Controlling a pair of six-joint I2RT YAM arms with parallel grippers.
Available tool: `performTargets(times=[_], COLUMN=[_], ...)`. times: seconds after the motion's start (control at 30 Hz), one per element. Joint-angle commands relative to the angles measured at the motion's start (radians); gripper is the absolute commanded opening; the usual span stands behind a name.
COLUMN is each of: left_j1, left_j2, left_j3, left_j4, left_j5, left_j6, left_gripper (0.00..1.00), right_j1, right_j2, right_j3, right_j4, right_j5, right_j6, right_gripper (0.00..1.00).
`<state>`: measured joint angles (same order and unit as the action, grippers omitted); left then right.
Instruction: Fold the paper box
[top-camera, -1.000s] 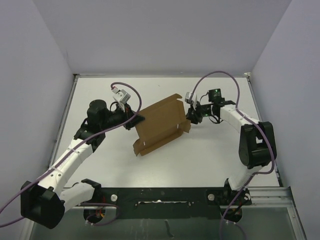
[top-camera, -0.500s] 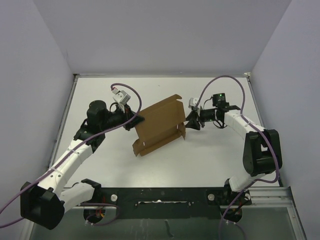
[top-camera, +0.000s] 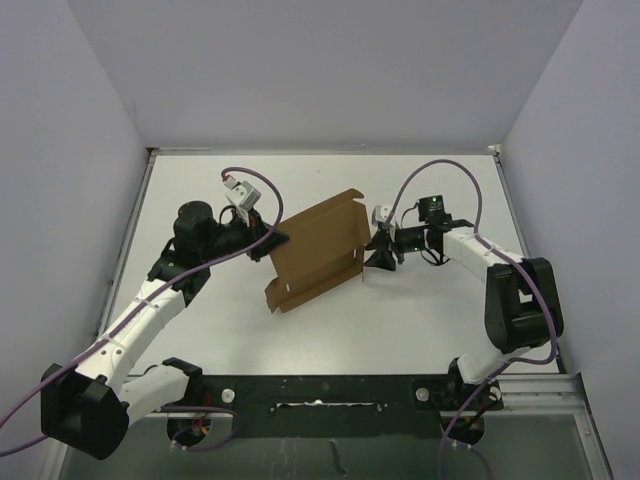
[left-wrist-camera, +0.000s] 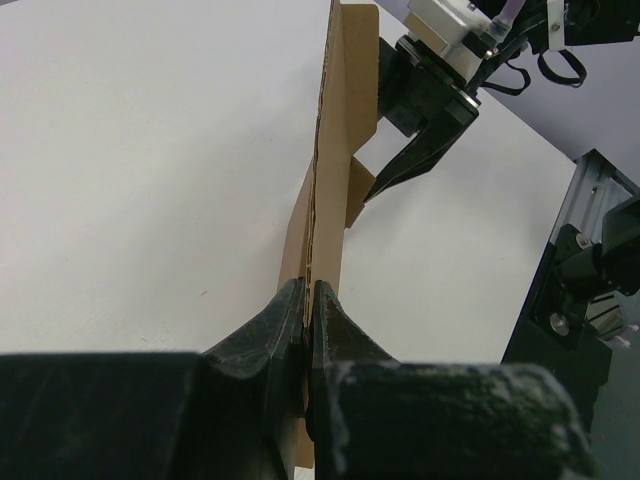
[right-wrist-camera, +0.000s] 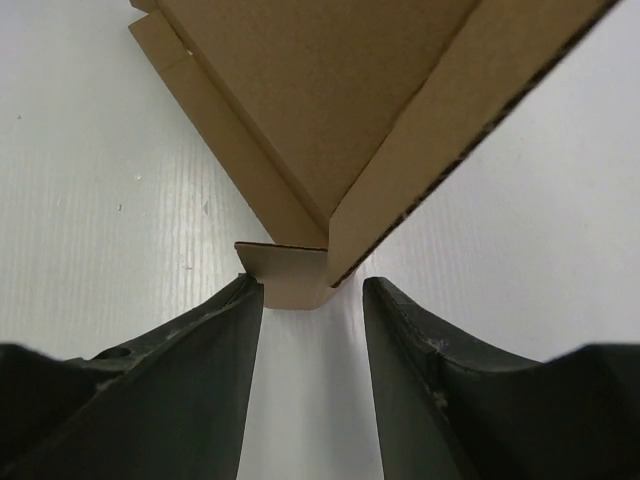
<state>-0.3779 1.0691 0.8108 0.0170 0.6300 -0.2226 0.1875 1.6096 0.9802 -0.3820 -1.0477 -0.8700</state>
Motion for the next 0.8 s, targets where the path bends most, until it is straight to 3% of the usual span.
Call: performTargets(times=[0.0,0.3,0.77], left_j1=[-0.004,-0.003,-0.003], left_j2=[-0.012,-0.003,0.018], left_j3=[-0.009,-0.010,-0.015], left_j4=[0.024,0.031,0.044], left_j5=[0.010,0.009,0.053], left_j6=[0.022,0.022,0.014], left_gripper=[0.00,0.00,0.00], right_j1=[0.011,0.036,0.100], right_j2=[-0.027,-0.032,0.034], right_j3=[-0.038,-0.117,-0.096], right_j4=[0.149,0.393,0.449], right_j5=[-0.023,0.033,0.066], right_j6=[0.091,0.244,0.231], right_gripper=[0.45,0.39,0.30])
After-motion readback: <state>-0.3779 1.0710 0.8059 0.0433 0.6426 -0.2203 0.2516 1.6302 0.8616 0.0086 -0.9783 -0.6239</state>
